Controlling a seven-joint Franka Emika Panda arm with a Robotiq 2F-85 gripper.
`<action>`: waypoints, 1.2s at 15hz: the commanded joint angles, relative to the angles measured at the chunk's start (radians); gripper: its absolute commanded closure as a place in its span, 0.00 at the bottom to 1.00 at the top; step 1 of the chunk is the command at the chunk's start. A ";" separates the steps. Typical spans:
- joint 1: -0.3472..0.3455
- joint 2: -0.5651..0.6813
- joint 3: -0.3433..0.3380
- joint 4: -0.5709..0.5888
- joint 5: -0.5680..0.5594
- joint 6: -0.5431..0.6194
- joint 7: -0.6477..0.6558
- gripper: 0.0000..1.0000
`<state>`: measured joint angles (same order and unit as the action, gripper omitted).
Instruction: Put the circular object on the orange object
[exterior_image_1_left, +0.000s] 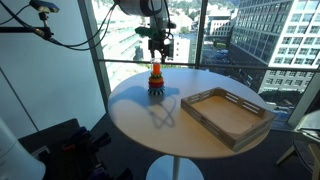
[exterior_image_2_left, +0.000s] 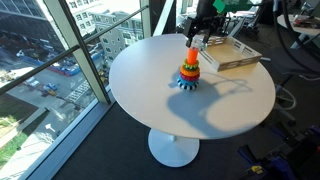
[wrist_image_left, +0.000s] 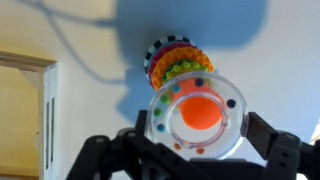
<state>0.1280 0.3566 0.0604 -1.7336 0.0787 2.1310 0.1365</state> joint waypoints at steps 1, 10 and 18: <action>0.001 0.033 0.005 0.054 -0.007 -0.032 0.016 0.30; 0.017 0.082 -0.001 0.114 -0.029 -0.114 0.035 0.30; 0.052 0.142 -0.007 0.242 -0.121 -0.293 0.092 0.30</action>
<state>0.1645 0.4611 0.0610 -1.5687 -0.0141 1.8990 0.1981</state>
